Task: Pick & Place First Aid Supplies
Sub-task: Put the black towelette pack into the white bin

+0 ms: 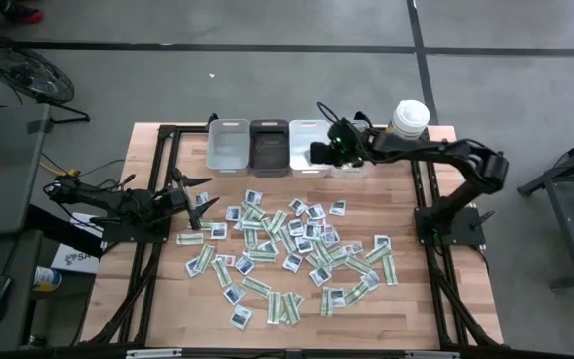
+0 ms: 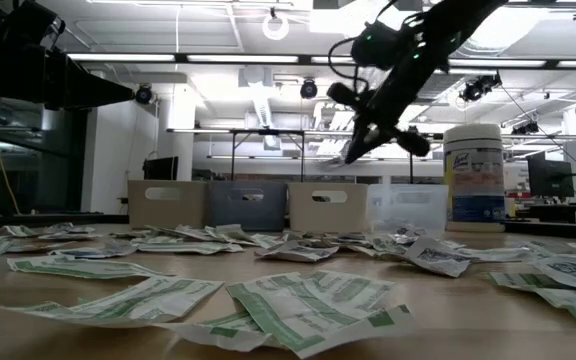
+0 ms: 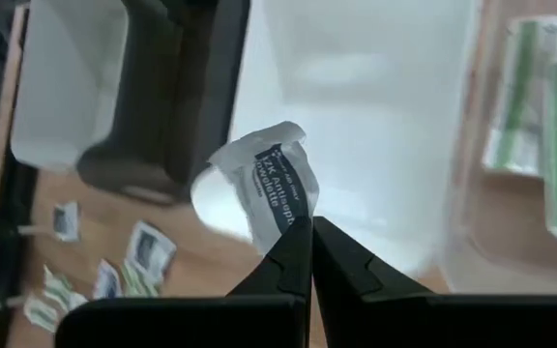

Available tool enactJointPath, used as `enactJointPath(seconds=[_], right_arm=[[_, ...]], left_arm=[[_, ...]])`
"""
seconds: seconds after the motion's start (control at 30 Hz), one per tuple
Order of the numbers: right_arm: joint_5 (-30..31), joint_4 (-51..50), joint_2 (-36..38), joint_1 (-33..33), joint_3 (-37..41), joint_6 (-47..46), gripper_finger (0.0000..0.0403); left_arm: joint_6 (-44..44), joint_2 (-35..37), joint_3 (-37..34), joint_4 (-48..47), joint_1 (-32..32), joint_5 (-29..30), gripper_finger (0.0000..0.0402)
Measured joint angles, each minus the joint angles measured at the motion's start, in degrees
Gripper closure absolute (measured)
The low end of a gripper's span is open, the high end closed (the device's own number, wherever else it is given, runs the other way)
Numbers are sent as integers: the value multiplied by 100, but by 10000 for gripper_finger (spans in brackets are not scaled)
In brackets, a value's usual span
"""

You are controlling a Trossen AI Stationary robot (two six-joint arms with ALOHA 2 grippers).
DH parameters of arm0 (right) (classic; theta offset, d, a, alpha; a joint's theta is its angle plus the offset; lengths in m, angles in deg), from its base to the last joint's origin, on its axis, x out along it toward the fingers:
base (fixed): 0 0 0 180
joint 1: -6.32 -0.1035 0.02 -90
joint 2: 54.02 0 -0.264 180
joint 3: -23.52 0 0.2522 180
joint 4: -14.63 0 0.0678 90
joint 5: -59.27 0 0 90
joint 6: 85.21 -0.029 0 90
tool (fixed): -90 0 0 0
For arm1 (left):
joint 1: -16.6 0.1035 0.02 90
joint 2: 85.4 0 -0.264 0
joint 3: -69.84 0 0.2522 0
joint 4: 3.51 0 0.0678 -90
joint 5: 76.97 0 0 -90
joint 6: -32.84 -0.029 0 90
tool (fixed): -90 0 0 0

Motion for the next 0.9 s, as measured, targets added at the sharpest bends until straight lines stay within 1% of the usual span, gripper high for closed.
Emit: enactJointPath(seconds=[0.17, 0.33, 0.47, 0.67, 0.9], right_arm=[[-123, 2, -382, 139, -340, 140, 403], [-309, -9, -554, 206, -371, 160, 395], [-309, -17, -581, 206, -371, 160, 375], [-311, -20, -581, 205, -373, 202, 334], [-480, -157, -516, 171, -373, 470, 294]], left_arm=[[0, -1, -1, 1, 1, -1, 121], [0, -1, -2, 2, 1, -1, 121], [0, -2, -2, 2, 1, -1, 121], [0, 0, -2, 0, 2, 0, 121], [0, 0, -1, 1, 2, 0, 121]])
